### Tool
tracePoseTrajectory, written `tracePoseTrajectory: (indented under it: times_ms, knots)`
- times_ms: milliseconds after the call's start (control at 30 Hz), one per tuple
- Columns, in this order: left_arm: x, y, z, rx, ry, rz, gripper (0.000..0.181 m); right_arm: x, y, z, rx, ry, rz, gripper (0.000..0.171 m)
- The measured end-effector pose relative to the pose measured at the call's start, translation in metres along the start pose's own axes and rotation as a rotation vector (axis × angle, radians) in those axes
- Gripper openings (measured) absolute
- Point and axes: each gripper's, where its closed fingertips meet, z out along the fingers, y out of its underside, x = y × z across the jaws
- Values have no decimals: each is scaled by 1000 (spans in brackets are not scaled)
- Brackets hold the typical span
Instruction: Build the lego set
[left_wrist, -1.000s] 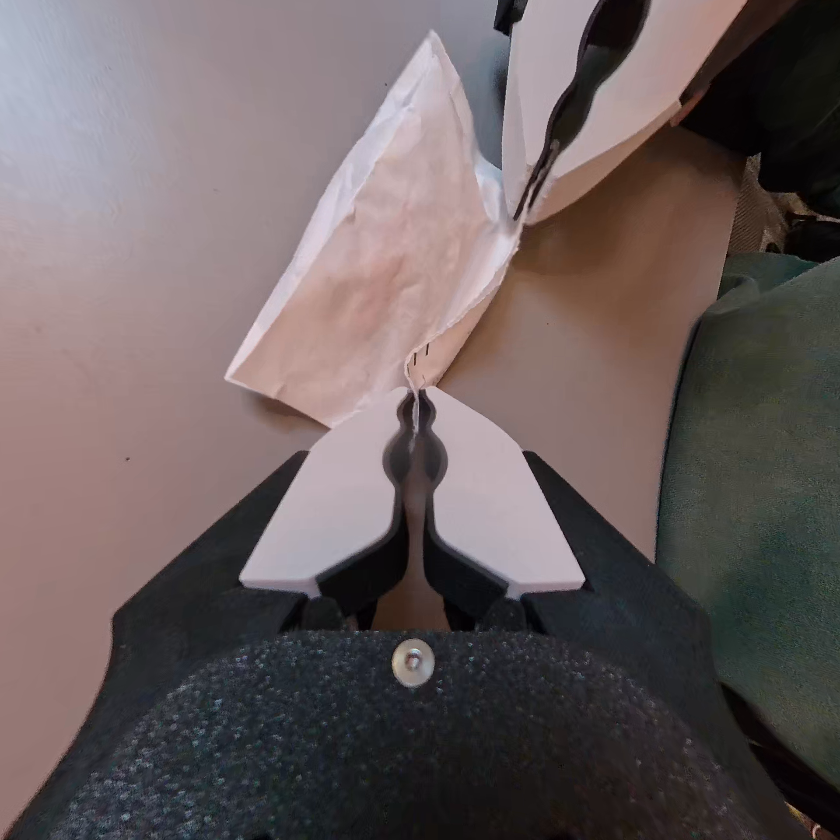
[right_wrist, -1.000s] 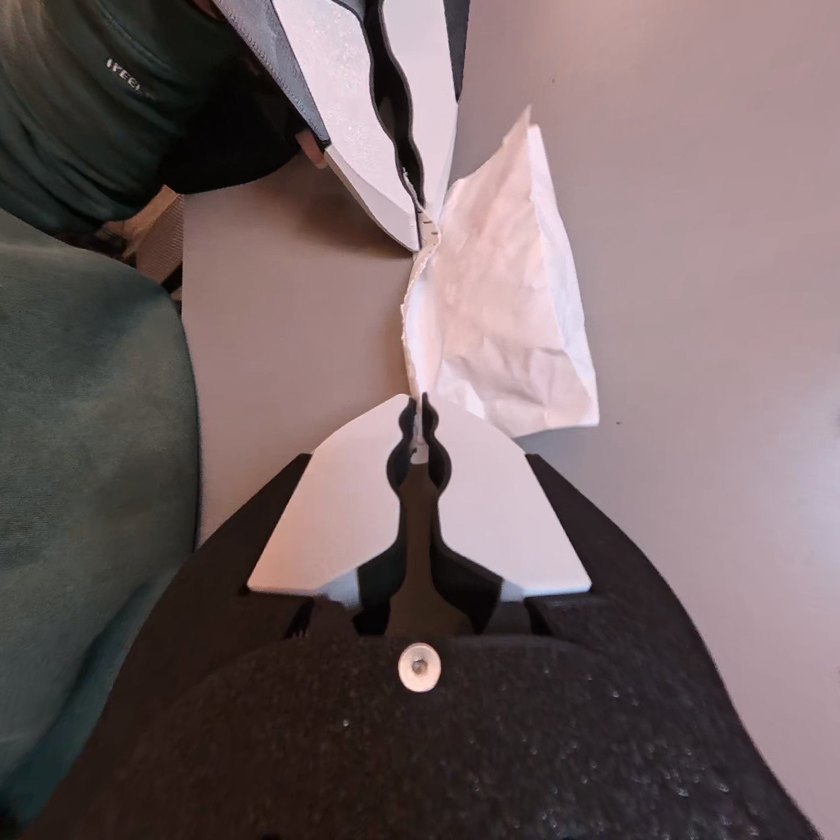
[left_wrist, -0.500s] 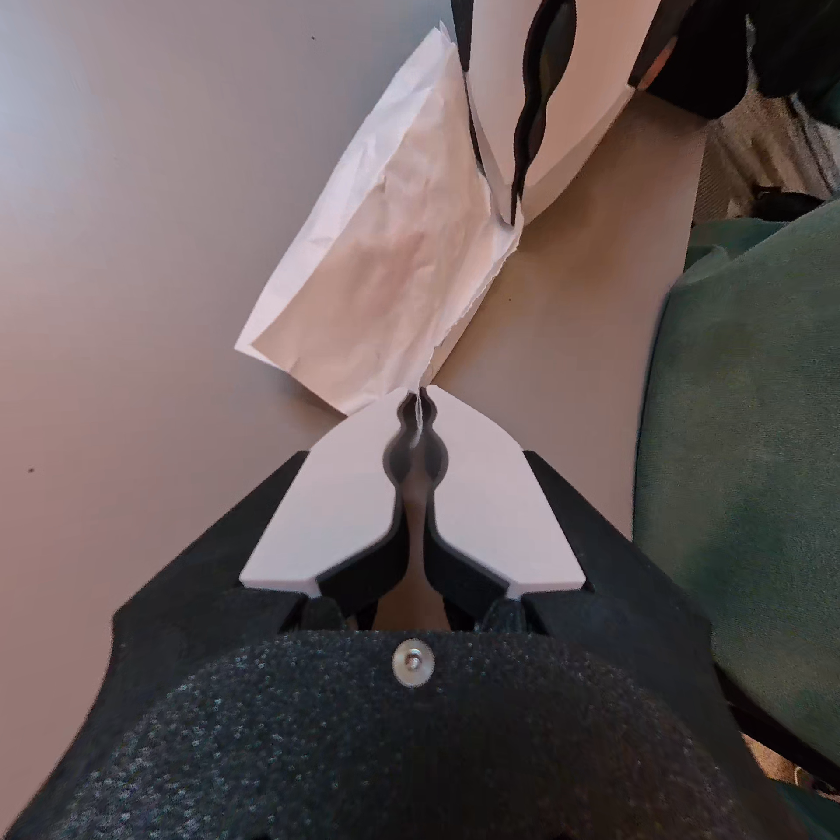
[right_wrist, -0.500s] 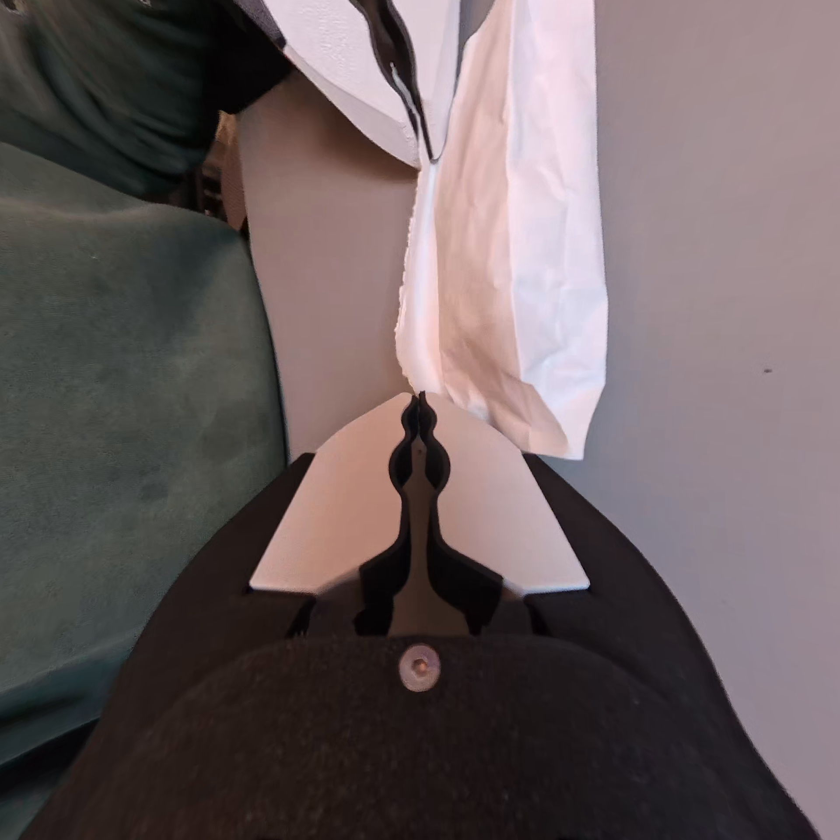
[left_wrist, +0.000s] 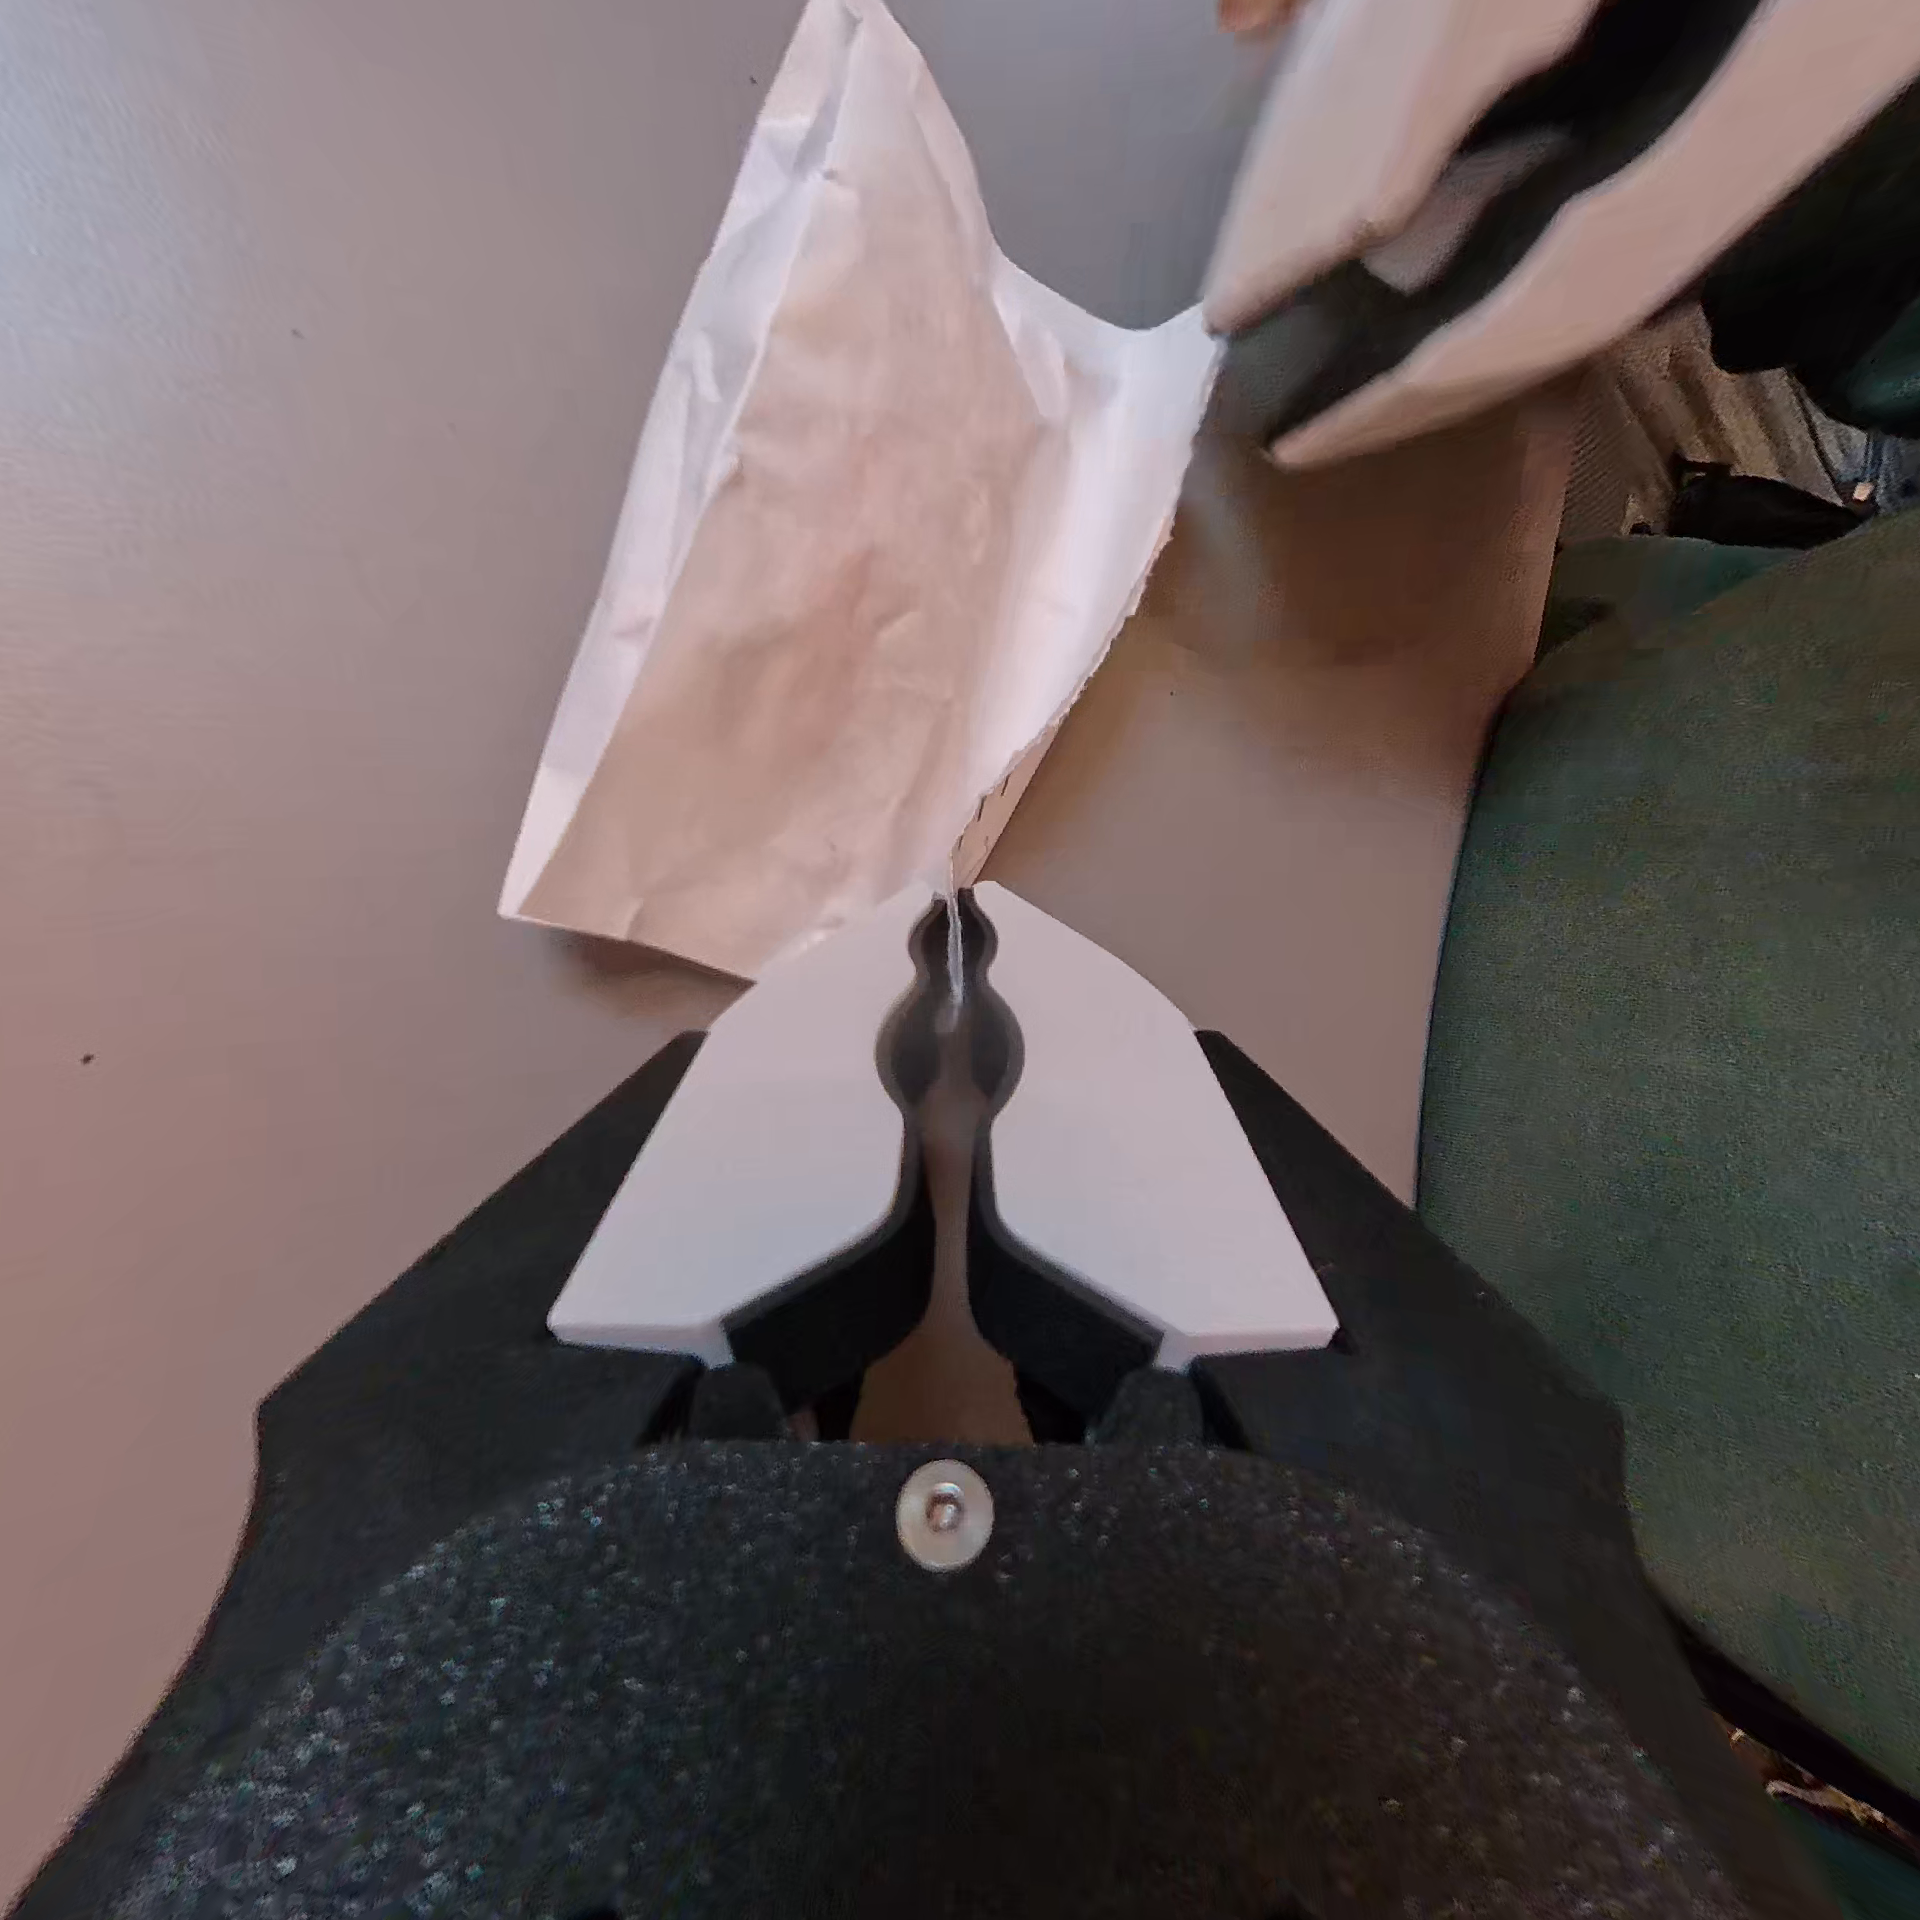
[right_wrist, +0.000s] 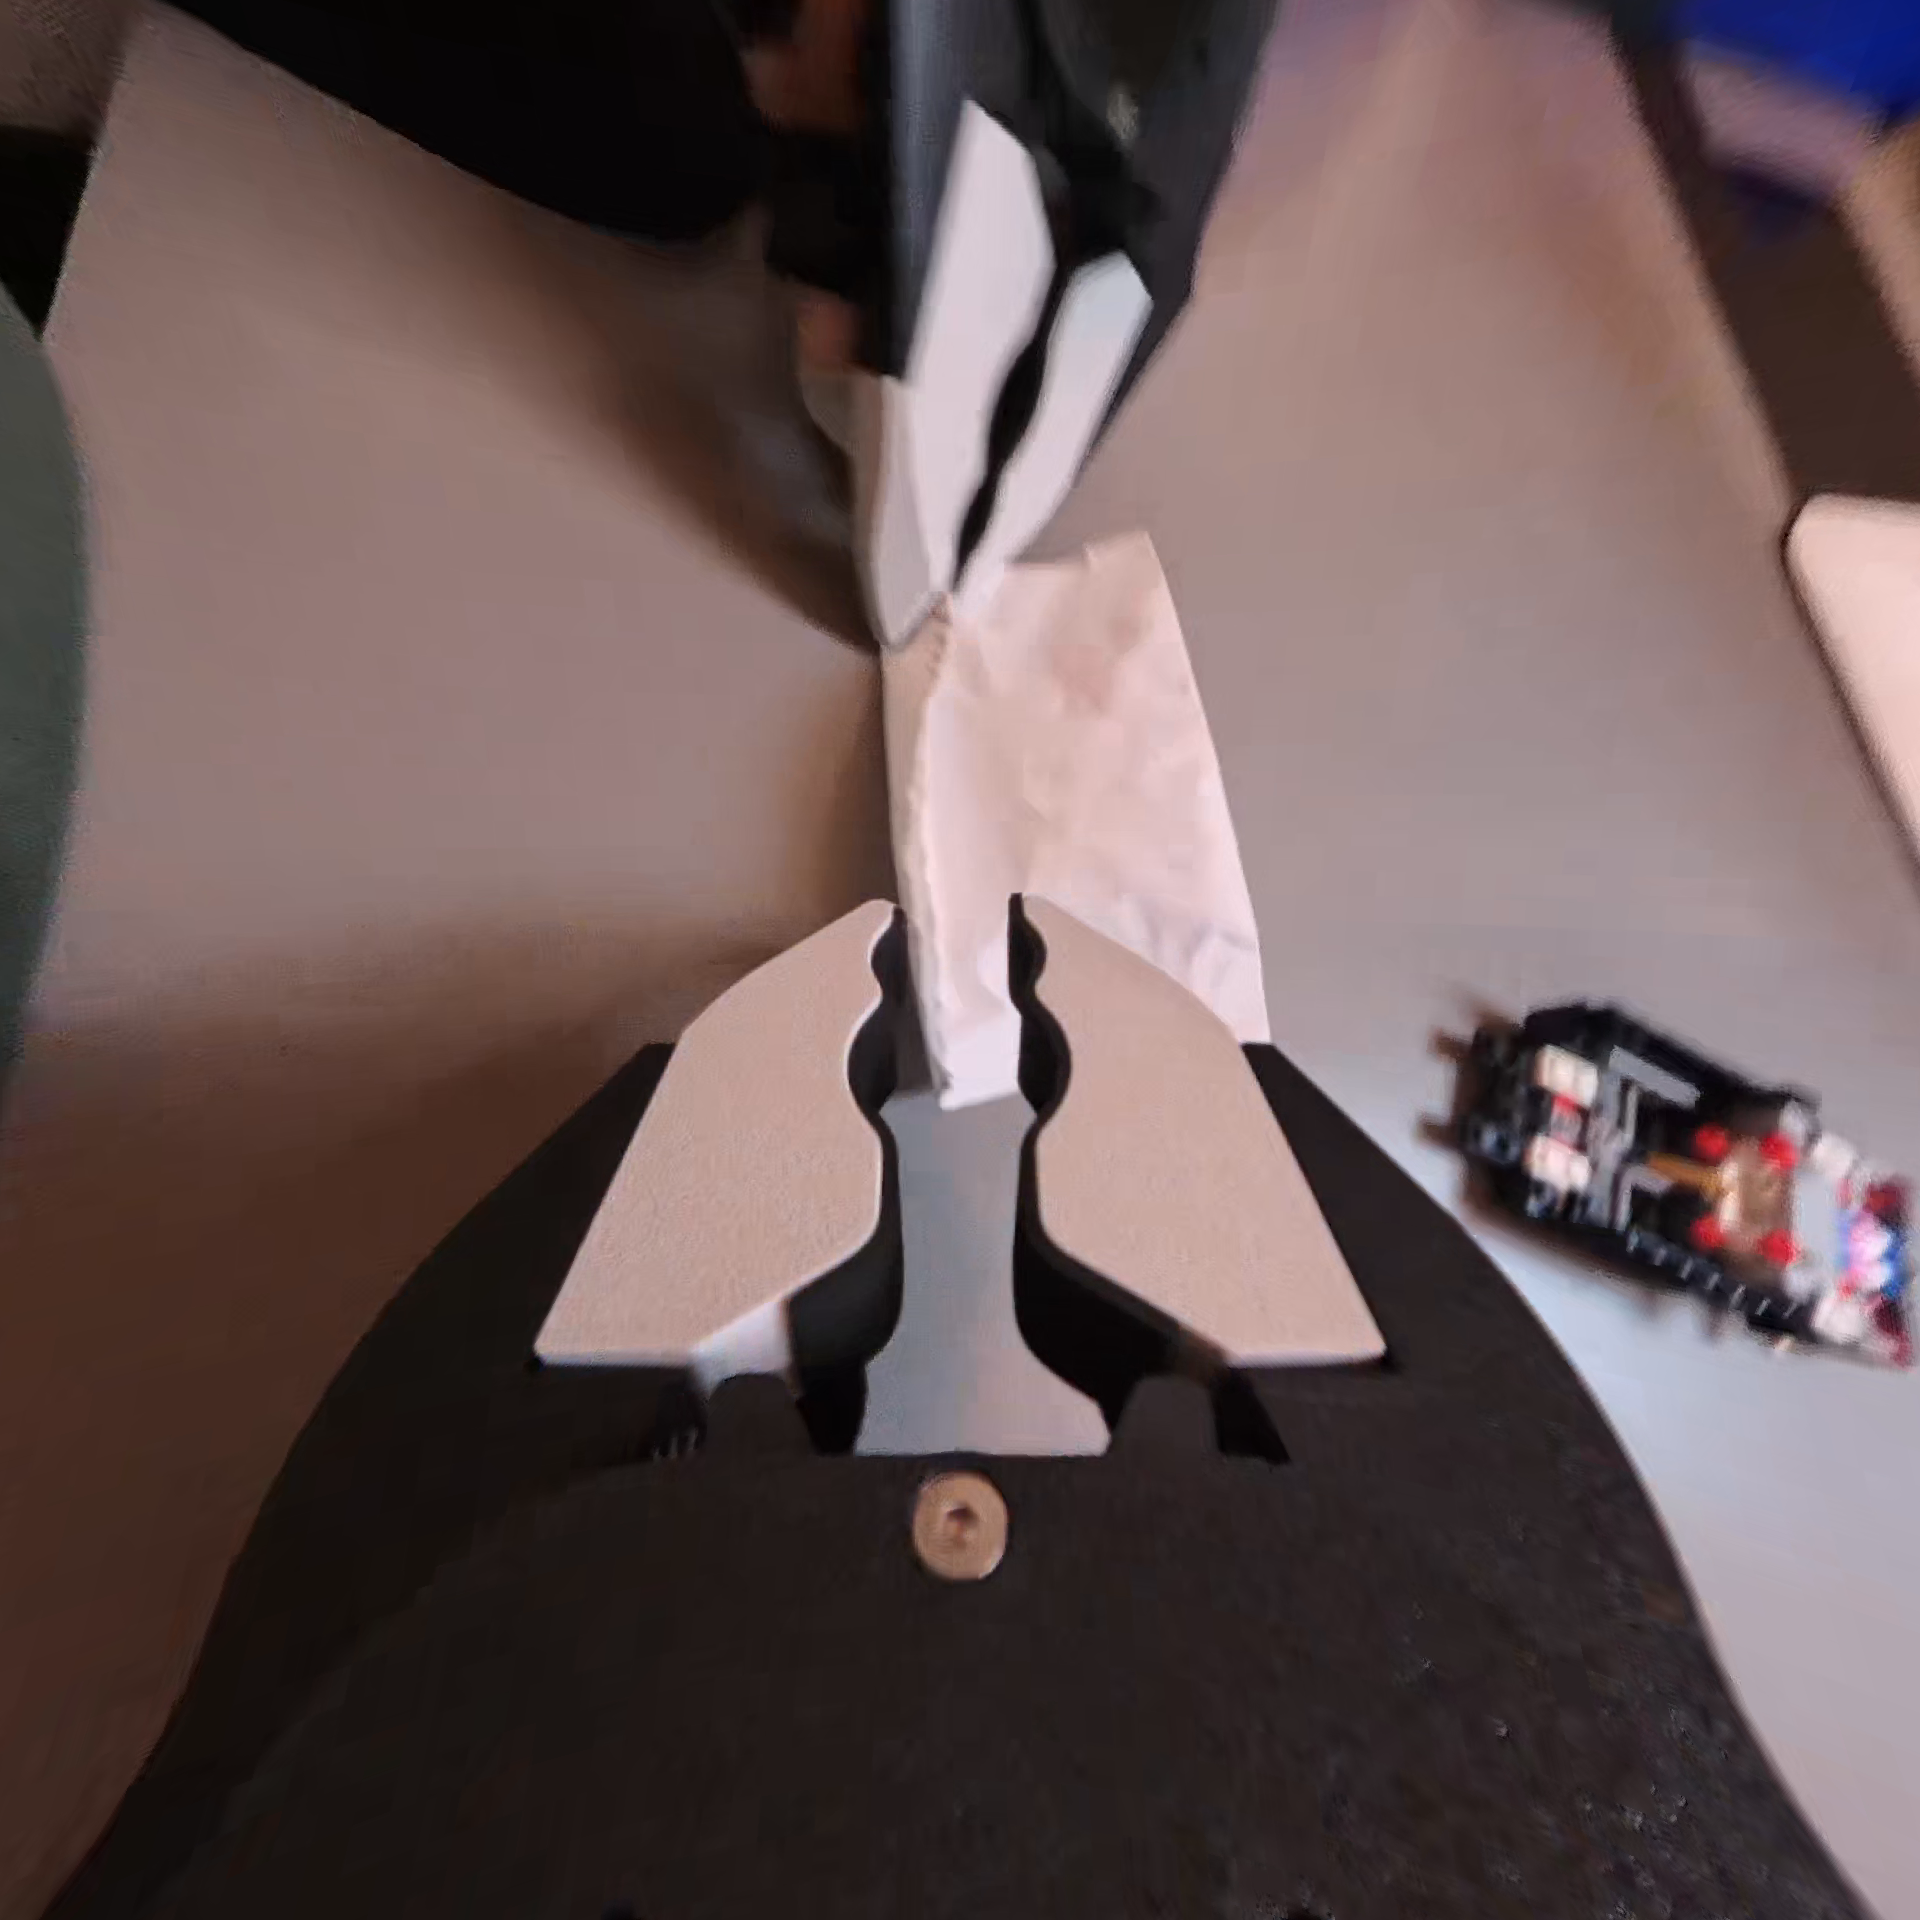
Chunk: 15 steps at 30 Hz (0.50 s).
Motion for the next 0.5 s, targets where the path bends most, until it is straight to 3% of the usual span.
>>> tracePoseTrajectory:
  times_ms: [167, 233, 300, 433, 500]
  knots:
    - [0, 0, 0, -2, 19, -4, 2, -2, 9, 20, -114, 88, -196, 27]
    - [0, 0, 0, -9, 19, 4, 2, -2, 13, 25, -122, 32, -168, 3]
    - [0, 0, 0, -15, 17, 14, 2, -6, 16, 25, -135, -91, -4, 0]
    - [3, 1, 1, -20, 50, 17, 2, -26, 8, 19, -202, -487, 637, 0]
    - [9, 3, 3, -29, 80, 22, 2, -37, 11, 17, -264, -604, 748, 0]
